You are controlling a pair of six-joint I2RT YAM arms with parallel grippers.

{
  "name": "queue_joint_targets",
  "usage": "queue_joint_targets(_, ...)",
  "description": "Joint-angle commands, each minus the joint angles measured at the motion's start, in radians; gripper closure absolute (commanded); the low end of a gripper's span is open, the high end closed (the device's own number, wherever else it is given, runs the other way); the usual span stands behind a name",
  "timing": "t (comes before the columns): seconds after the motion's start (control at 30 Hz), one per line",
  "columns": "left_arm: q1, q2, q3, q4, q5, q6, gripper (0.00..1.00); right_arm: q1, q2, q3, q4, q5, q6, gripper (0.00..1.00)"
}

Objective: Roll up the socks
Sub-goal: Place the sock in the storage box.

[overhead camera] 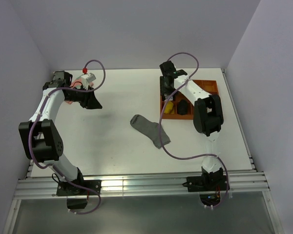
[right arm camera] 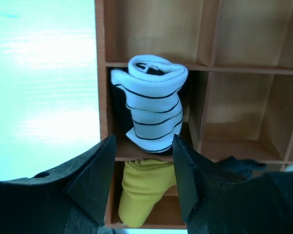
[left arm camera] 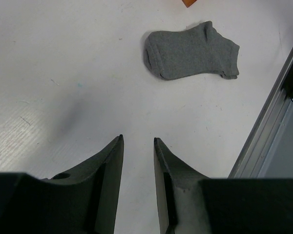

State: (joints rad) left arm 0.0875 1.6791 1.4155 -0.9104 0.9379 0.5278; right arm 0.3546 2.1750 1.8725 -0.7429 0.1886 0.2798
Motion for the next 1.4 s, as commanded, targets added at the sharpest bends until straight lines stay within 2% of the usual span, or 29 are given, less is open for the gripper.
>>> queue_joint_targets(0.0, -0.005, -0.033, -0.01, 0.031, -0.005, -0.022, 0.63, -0.008, -0.076, 0.008, 0.03, -0.012, 0.005, 0.42)
queue_joint_targets(0.17, -0.006, -0.032, -0.024, 0.033, -0.002, -0.015, 0.63, -0.009, -0.084, 0.024, 0.007, 0.006, 0.018, 0.42)
queue_joint_targets(0.33, -0.005, -0.041, -0.047, 0.053, -0.001, -0.022, 0.64, -0.006, -0.191, -0.093, 0.04, 0.014, 0.039, 0.46)
queue_joint_targets(0.47, -0.008, -0.035, -0.044, 0.047, 0.013, -0.017, 0.64, -0.002, -0.23, -0.16, 0.1, 0.026, 0.023, 0.46)
queue_joint_targets(0.77, -0.011, -0.041, -0.052, 0.054, 0.006, -0.022, 0.64, 0.0, -0.019, 0.048, 0.039, 0.028, -0.018, 0.47)
queue_joint_targets(1.1, -0.011, -0.039, -0.044, 0.051, 0.004, -0.022, 0.63, -0.002, 0.091, 0.122, 0.011, 0.114, -0.021, 0.48)
queue_joint_targets(1.37, -0.014, -0.038, -0.039, 0.051, 0.002, -0.031, 0.64, -0.002, 0.161, 0.14, -0.022, 0.106, -0.039, 0.65)
